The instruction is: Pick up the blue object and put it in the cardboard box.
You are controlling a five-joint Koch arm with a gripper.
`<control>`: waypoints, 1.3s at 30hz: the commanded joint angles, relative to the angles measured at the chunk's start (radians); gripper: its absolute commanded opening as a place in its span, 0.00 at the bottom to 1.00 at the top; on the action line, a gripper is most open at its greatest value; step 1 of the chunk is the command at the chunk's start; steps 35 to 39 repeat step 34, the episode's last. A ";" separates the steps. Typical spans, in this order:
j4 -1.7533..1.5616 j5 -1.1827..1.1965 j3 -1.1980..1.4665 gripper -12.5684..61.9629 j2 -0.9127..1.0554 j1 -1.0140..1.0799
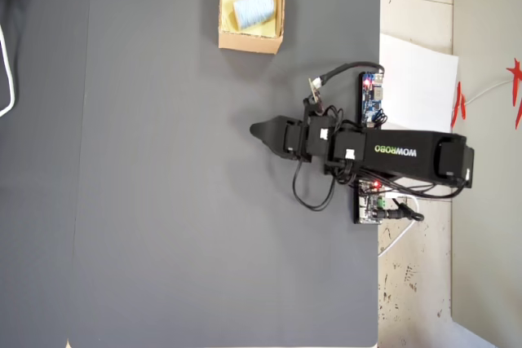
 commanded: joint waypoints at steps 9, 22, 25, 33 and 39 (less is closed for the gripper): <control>-0.008 0.023 0.101 0.62 0.089 -0.048; 0.156 0.021 0.100 0.63 0.087 -0.051; 0.156 0.023 0.100 0.63 0.087 -0.051; 0.156 0.023 0.100 0.63 0.087 -0.051; 0.156 0.021 0.100 0.63 0.087 -0.051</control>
